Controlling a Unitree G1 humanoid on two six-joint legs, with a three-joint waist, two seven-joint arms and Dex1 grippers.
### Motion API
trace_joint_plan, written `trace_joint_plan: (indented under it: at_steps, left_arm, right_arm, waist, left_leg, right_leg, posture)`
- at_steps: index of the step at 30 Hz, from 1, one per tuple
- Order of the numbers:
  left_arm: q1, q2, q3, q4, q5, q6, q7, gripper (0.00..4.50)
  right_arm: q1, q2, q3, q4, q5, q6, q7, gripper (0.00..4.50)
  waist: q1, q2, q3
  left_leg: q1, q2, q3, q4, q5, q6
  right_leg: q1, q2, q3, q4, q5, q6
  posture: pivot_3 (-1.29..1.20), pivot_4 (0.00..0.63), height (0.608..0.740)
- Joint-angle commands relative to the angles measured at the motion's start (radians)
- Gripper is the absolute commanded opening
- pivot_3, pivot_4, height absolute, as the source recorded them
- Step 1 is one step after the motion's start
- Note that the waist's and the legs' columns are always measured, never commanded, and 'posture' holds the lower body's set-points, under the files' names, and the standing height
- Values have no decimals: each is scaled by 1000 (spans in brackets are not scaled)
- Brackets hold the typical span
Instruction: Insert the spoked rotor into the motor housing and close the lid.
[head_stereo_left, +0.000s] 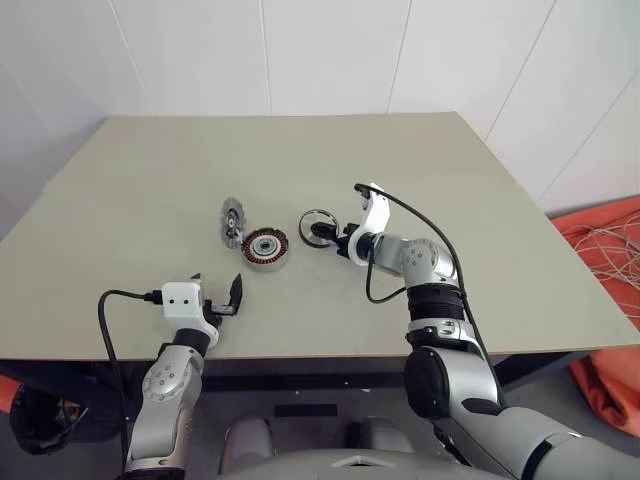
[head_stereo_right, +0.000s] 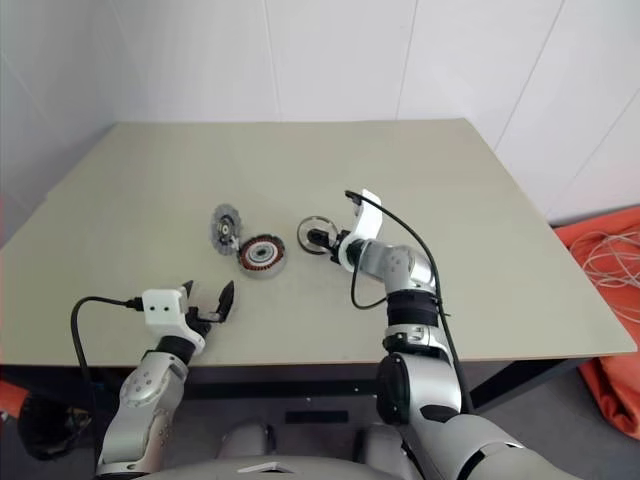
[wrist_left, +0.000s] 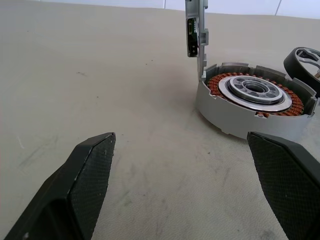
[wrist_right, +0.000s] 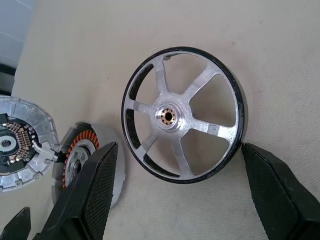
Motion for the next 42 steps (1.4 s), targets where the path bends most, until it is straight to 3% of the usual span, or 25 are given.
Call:
trace_joint_plan:
  at_steps: [1, 13, 17, 28, 42]
  left_arm:
    - [-9, 0, 0, -25, -2, -17, 1, 4500]
    - [-3, -3, -3, -37, -1, -12, 3, 4500]
    - [-2, -4, -7, -42, 0, -8, 4, 4500]
    - [1, -2, -11, -59, -1, 6, 5, 4500]
    - [4, 0, -7, -66, -2, 19, 6, 4500]
  right_arm:
    - [-22, 15, -2, -8, 48, 0, 13, 4460]
    - [-3, 15, -6, 14, 50, -20, -9, 4460]
    - [3, 9, -9, 28, 50, -28, -22, 3581]
    - [16, 3, -14, 51, 59, -61, -39, 3581]
    - [-39, 36, -162, 186, 208, -125, -151, 3581]
  waist:
    - [0, 0, 0]
    - [0, 0, 0]
    - [0, 0, 0]
    - [1, 0, 0]
    - [1, 0, 0]
  left_leg:
    - [0, 0, 0, 0, 0, 0]
    - [0, 0, 0, 0, 0, 0]
    - [0, 0, 0, 0, 0, 0]
    - [3, 0, 0, 0, 0, 0]
    - [6, 0, 0, 0, -1, 2]
  right_leg:
    - [0, 0, 0, 0, 0, 0]
    - [0, 0, 0, 0, 0, 0]
    - [0, 0, 0, 0, 0, 0]
    - [3, 0, 0, 0, 0, 0]
    - [6, 0, 0, 0, -1, 1]
  posture:
    - [0, 0, 740]
    - [0, 0, 740]
    - [0, 0, 740]
    - [0, 0, 740]
    - [0, 0, 740]
